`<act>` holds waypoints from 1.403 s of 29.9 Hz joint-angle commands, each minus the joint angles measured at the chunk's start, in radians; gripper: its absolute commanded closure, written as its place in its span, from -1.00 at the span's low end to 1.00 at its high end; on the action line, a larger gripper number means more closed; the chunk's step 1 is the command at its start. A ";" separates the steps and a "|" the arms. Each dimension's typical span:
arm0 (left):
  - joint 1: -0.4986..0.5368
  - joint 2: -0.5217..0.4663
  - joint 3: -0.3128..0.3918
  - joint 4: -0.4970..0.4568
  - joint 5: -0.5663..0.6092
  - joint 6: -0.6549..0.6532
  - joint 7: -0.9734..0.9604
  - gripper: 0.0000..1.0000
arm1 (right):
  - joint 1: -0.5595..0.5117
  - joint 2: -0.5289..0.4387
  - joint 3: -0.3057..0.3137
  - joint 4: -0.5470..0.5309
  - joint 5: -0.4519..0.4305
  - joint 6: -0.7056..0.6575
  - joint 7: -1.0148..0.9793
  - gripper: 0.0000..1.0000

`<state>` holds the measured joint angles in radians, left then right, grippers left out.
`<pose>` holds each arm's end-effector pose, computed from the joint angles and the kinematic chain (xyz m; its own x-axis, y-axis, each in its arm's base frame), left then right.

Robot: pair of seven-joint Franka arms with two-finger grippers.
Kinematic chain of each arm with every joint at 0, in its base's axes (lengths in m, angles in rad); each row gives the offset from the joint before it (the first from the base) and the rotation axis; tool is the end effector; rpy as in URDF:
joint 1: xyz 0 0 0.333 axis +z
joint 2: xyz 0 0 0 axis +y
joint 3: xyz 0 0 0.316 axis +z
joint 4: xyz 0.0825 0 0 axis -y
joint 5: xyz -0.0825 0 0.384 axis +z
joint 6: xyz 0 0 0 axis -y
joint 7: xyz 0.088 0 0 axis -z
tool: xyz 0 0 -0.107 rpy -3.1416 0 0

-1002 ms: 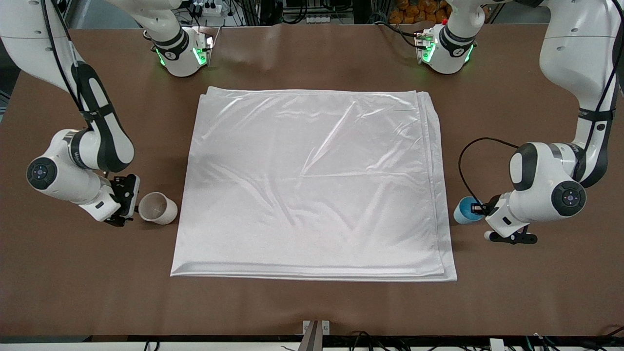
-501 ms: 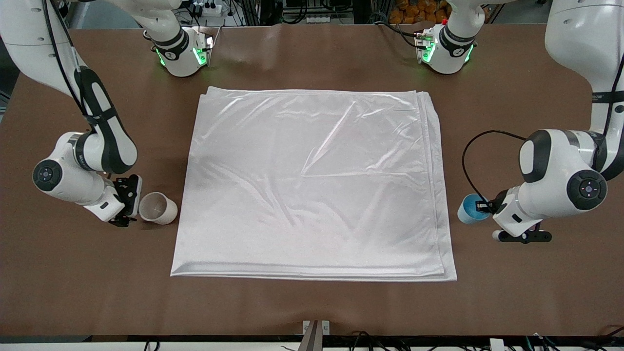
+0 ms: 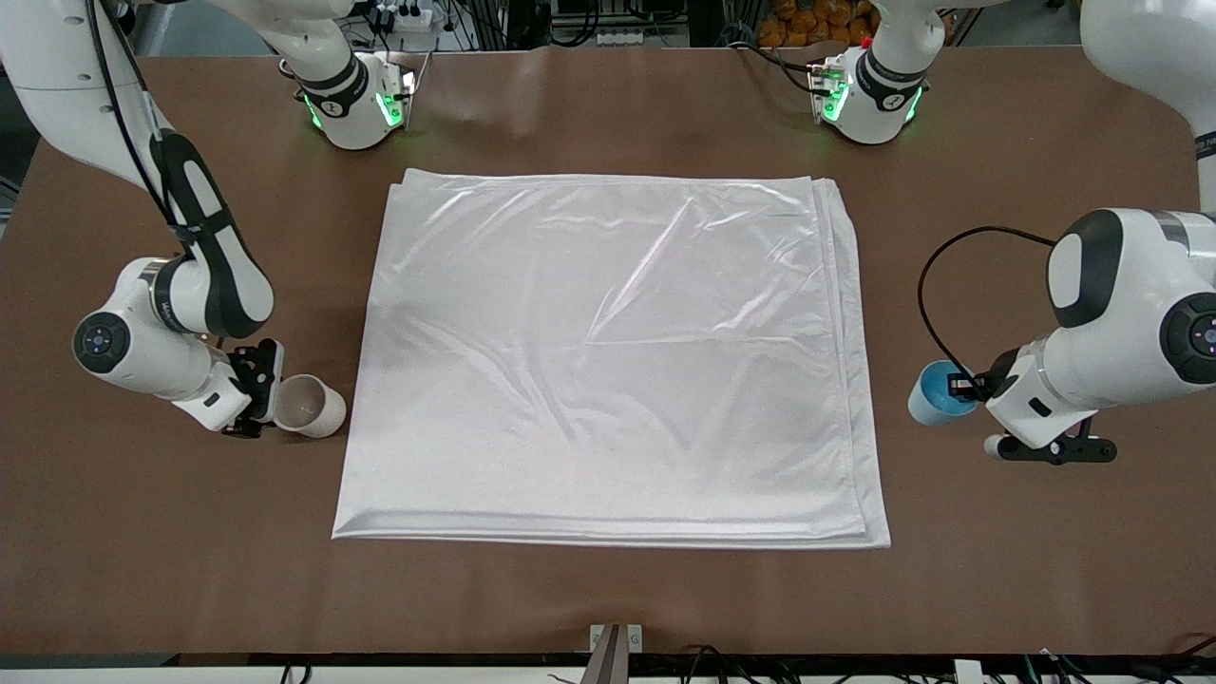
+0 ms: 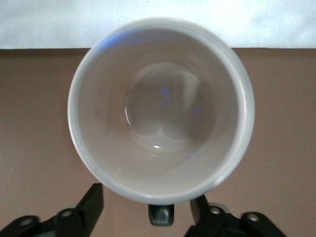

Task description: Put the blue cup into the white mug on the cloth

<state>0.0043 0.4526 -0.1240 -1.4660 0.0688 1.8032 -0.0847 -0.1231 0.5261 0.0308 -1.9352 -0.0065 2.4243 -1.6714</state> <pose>0.6736 -0.0624 0.4132 0.9929 -0.0439 -0.1103 -0.0463 -0.9987 -0.0200 0.6170 -0.0578 0.2082 -0.0091 0.9998 0.0150 0.9993 0.0097 -0.0354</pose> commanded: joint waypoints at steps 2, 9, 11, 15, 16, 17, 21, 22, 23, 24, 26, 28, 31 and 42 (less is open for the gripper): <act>-0.001 -0.003 0.000 0.009 0.037 -0.019 -0.021 1.00 | -0.010 -0.009 0.011 -0.016 0.002 0.015 -0.016 0.68; -0.004 -0.002 0.000 0.009 0.037 -0.019 -0.021 1.00 | -0.012 -0.014 0.012 -0.011 0.000 0.016 -0.016 1.00; -0.006 -0.003 -0.002 0.009 0.037 -0.019 -0.021 1.00 | -0.012 -0.018 0.011 -0.008 0.000 0.016 -0.016 1.00; -0.004 -0.003 -0.002 0.009 0.039 -0.019 -0.021 1.00 | -0.010 -0.026 0.012 -0.002 0.000 0.016 -0.017 1.00; -0.004 -0.003 -0.002 0.009 0.039 -0.019 -0.021 1.00 | -0.010 -0.029 0.012 -0.002 0.000 0.015 -0.017 1.00; -0.004 -0.003 -0.002 0.009 0.039 -0.019 -0.021 1.00 | -0.010 -0.032 0.012 -0.001 0.000 0.015 -0.017 1.00; -0.004 -0.003 0.000 0.009 0.039 -0.019 -0.021 1.00 | -0.010 -0.049 0.014 0.007 0.000 0.015 -0.022 1.00; -0.004 -0.003 -0.002 0.009 0.039 -0.019 -0.021 1.00 | -0.010 -0.054 0.014 0.007 0.002 0.015 -0.025 1.00; -0.004 -0.003 -0.002 0.009 0.039 -0.019 -0.021 1.00 | -0.012 -0.055 0.015 0.007 0.002 0.015 -0.028 1.00; -0.004 -0.003 -0.003 0.009 0.039 -0.019 -0.020 1.00 | -0.013 -0.057 0.018 0.007 0.003 0.015 -0.030 1.00; -0.006 -0.008 -0.005 0.010 0.040 -0.019 -0.020 1.00 | -0.018 -0.061 0.029 0.005 0.003 0.013 -0.030 1.00; -0.006 -0.018 -0.005 0.010 0.049 -0.019 -0.012 1.00 | -0.029 -0.069 0.043 0.005 0.010 0.004 -0.030 1.00; -0.007 -0.020 -0.006 0.010 0.068 -0.021 0.003 1.00 | -0.053 -0.077 0.070 0.004 0.054 -0.019 -0.054 1.00; -0.010 -0.112 -0.043 0.018 0.074 -0.119 0.030 1.00 | -0.067 -0.093 0.092 0.048 0.204 -0.178 -0.148 1.00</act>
<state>-0.0060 0.4009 -0.1407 -1.4463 0.1218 1.7522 -0.0679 -0.1730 0.4608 0.0976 -1.9076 0.1553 2.3153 -1.7891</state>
